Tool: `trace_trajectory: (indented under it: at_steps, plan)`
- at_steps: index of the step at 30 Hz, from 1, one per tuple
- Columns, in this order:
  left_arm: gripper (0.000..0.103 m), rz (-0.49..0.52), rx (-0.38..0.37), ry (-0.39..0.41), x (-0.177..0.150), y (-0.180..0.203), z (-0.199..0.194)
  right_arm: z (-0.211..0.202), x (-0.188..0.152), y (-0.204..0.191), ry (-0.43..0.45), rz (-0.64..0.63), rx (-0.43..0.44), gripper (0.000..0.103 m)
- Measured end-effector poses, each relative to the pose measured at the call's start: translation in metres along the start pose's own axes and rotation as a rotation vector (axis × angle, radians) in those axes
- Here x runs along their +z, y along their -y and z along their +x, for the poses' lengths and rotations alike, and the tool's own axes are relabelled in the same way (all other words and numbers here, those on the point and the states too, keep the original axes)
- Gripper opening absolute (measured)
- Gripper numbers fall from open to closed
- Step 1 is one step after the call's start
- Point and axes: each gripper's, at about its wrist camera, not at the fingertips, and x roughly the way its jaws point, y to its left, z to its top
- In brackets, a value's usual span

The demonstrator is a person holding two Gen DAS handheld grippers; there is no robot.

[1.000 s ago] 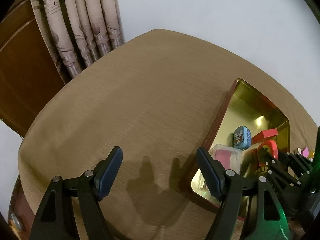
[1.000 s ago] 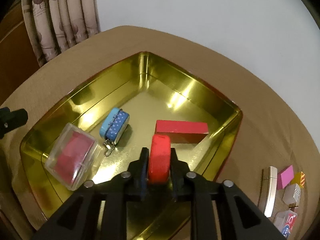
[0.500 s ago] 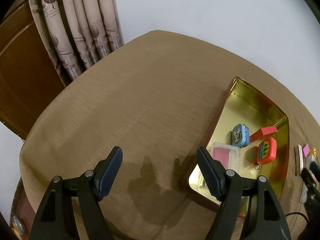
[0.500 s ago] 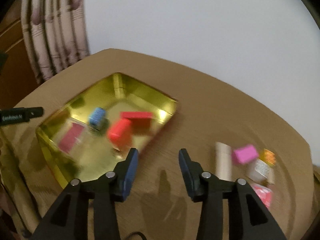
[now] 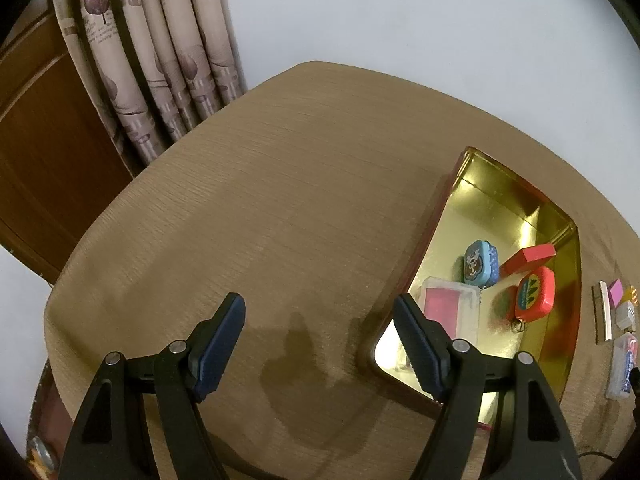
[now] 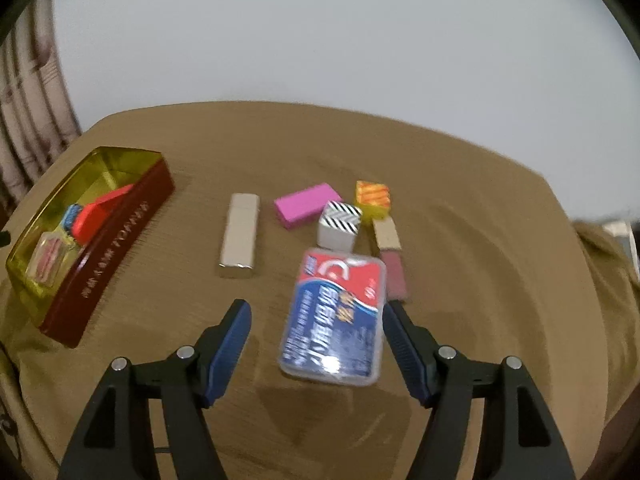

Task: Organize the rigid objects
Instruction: 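Move the right tool to the floss box and close on it, then grasp the silver lighter with the left tool while the right tool holds the floss box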

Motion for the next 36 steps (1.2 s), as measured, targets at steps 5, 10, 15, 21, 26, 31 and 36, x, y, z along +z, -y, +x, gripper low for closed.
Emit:
trace_trajectory:
  at_steps: [5, 10, 15, 21, 26, 31, 36]
  plan:
    - [0.074, 0.009, 0.008, 0.001, -0.001, 0.001, -0.001, 0.017, -0.004, -0.006, -0.034, 0.019, -0.011, 0.07]
    - [0.074, 0.017, 0.015, 0.002, -0.002, 0.003, -0.001, 0.036, -0.005, -0.008, -0.038, 0.012, -0.057, 0.071]
    - [0.074, 0.029, 0.018, 0.012, -0.002, 0.004, -0.003, 0.051, -0.004, 0.005, -0.057, 0.069, -0.031, 0.071]
    - [0.074, 0.062, 0.014, 0.038, -0.005, 0.012, -0.008, 0.063, -0.01, 0.01, -0.049, 0.069, -0.019, 0.071]
    - [0.074, 0.111, -0.019, 0.064, -0.009, 0.025, -0.016, 0.061, -0.015, 0.009, -0.022, 0.048, -0.022, 0.062]
    - [0.074, 0.161, -0.045, 0.079, -0.018, 0.046, -0.026, 0.055, -0.022, 0.015, -0.004, 0.039, -0.039, 0.062]
    - [0.074, 0.199, -0.123, 0.074, -0.028, 0.081, -0.051, 0.052, -0.026, 0.017, 0.004, 0.031, -0.082, 0.062]
